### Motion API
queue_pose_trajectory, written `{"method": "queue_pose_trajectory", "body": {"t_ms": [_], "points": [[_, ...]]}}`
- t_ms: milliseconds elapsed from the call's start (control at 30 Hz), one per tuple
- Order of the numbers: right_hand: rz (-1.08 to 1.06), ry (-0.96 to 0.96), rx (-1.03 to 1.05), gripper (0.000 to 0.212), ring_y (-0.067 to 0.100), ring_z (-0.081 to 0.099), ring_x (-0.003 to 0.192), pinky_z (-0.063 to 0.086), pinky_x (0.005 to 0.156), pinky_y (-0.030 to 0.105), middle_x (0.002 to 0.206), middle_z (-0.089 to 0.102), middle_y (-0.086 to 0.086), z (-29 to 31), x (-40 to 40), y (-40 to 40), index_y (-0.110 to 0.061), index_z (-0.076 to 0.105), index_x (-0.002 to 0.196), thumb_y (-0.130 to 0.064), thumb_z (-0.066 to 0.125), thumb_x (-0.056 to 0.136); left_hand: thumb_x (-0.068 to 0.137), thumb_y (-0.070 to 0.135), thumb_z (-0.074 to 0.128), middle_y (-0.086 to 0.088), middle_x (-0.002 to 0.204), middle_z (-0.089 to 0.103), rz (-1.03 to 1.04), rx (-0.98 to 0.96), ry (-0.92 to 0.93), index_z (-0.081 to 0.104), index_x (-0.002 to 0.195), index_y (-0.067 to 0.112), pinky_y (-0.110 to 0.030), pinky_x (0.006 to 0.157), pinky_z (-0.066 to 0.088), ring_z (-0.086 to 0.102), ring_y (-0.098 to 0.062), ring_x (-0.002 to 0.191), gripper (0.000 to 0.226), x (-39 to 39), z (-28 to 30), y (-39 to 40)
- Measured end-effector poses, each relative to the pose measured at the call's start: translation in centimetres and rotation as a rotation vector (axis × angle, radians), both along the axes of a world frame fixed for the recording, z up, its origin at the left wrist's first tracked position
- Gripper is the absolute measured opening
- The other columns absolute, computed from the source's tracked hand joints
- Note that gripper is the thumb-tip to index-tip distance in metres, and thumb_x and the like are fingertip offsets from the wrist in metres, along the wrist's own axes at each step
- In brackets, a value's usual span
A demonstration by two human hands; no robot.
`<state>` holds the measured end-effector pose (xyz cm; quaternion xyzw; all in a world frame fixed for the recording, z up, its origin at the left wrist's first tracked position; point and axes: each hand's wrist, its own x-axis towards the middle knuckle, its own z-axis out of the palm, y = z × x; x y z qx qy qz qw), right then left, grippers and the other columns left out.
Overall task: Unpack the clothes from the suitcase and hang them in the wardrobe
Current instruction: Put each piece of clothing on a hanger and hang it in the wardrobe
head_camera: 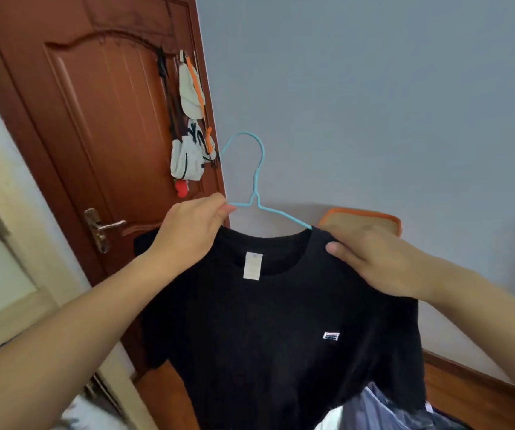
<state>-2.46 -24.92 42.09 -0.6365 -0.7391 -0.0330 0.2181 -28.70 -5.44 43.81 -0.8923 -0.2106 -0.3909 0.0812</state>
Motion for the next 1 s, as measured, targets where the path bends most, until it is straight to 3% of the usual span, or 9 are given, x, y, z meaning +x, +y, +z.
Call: {"method": "queue_pose_trajectory", "body": {"t_ms": [67, 133, 233, 333, 500, 667, 833, 900, 1000], "points": [[0.062, 0.021, 0.023, 0.022, 0.005, 0.058, 0.077, 0.043, 0.073, 0.032, 0.078, 0.059, -0.016, 1.2, -1.7, 1.6, -0.054, 0.044, 0.089, -0.057, 0.025, 0.100, 0.105, 0.049, 0.034, 0.007, 0.059, 0.046, 0.085, 0.083, 0.021, 0.054, 0.080, 0.015, -0.038, 0.048, 0.042, 0.048, -0.021, 0.051, 0.047, -1.9, 0.8, 0.0], [0.171, 0.139, -0.064, 0.017, -0.008, 0.058, 0.095, 0.043, 0.083, 0.022, 0.098, 0.063, -0.032, 2.3, -2.6, 3.2, -0.054, 0.052, 0.108, -0.042, 0.040, 0.103, 0.102, 0.060, 0.036, 0.009, 0.054, 0.041, 0.265, 0.117, 0.015, 0.047, 0.073, 0.020, -0.032, 0.049, 0.035, 0.044, -0.021, 0.049, 0.050, -4.9, 1.9, 0.8], [0.373, 0.298, -0.235, 0.058, -0.016, 0.034, 0.135, 0.029, 0.111, 0.014, 0.143, 0.039, -0.042, 4.4, -4.7, 5.6, -0.055, 0.032, 0.145, -0.028, 0.056, 0.100, 0.095, 0.070, 0.030, 0.007, 0.051, 0.041, 0.509, 0.067, -0.028, 0.042, 0.067, 0.022, -0.033, 0.054, 0.031, 0.046, -0.024, 0.054, 0.057, -10.5, 3.8, 2.6], [0.528, 0.353, -0.229, 0.071, -0.024, 0.026, 0.133, 0.026, 0.107, 0.005, 0.142, 0.029, -0.051, 6.9, -8.9, 7.9, -0.063, 0.027, 0.144, -0.026, 0.064, 0.096, 0.097, 0.066, 0.027, 0.004, 0.055, 0.042, 0.607, 0.013, -0.074, 0.038, 0.069, 0.020, -0.040, 0.056, 0.035, 0.051, -0.032, 0.061, 0.055, -15.8, 6.3, 4.2], [0.675, 0.452, -0.344, 0.055, -0.006, 0.038, 0.138, 0.024, 0.122, 0.039, 0.144, 0.048, -0.030, 11.9, -15.6, 10.6, -0.054, 0.053, 0.135, -0.030, 0.071, 0.089, 0.104, 0.055, 0.035, -0.003, 0.068, 0.054, 0.657, -0.068, -0.192, 0.045, 0.078, 0.017, -0.043, 0.062, 0.041, 0.054, -0.028, 0.068, 0.047, -23.1, 11.5, 5.5], [0.968, 0.654, -0.625, 0.063, 0.016, 0.047, 0.138, 0.038, 0.115, 0.041, 0.149, 0.050, -0.008, 15.9, -23.4, 12.2, -0.033, 0.046, 0.148, -0.014, 0.065, 0.090, 0.101, 0.058, 0.034, -0.007, 0.080, 0.064, 0.662, -0.100, -0.296, 0.052, 0.086, 0.012, -0.053, 0.075, 0.048, 0.059, -0.026, 0.076, 0.052, -31.8, 14.8, 5.9], [0.816, 0.744, -0.428, 0.070, 0.018, 0.065, 0.118, 0.049, 0.105, 0.045, 0.129, 0.068, -0.006, 18.1, -34.8, 14.9, -0.033, 0.062, 0.133, 0.020, 0.041, 0.092, 0.101, 0.060, 0.033, -0.002, 0.086, 0.060, 0.809, -0.121, -0.272, 0.049, 0.090, 0.016, -0.045, 0.072, 0.045, 0.058, -0.027, 0.084, 0.049, -40.7, 17.7, 7.6], [0.761, 0.847, -0.399, 0.080, 0.021, 0.071, 0.107, 0.057, 0.094, 0.043, 0.120, 0.072, -0.001, 19.3, -39.2, 15.7, -0.032, 0.066, 0.129, 0.027, 0.031, 0.086, 0.103, 0.054, 0.041, -0.005, 0.109, 0.059, 0.845, -0.162, -0.235, 0.053, 0.109, 0.016, -0.045, 0.087, 0.047, 0.058, -0.031, 0.104, 0.041, -44.1, 19.7, 8.7], [0.707, 0.906, -0.299, 0.080, 0.024, 0.073, 0.101, 0.058, 0.089, 0.043, 0.111, 0.075, 0.003, 22.0, -44.5, 16.7, -0.030, 0.070, 0.122, 0.027, 0.030, 0.083, 0.101, 0.047, 0.050, -0.015, 0.145, 0.040, 0.943, -0.143, -0.138, 0.034, 0.148, 0.023, -0.049, 0.112, 0.036, 0.040, -0.038, 0.133, 0.056, -50.8, 23.0, 8.5]]}}
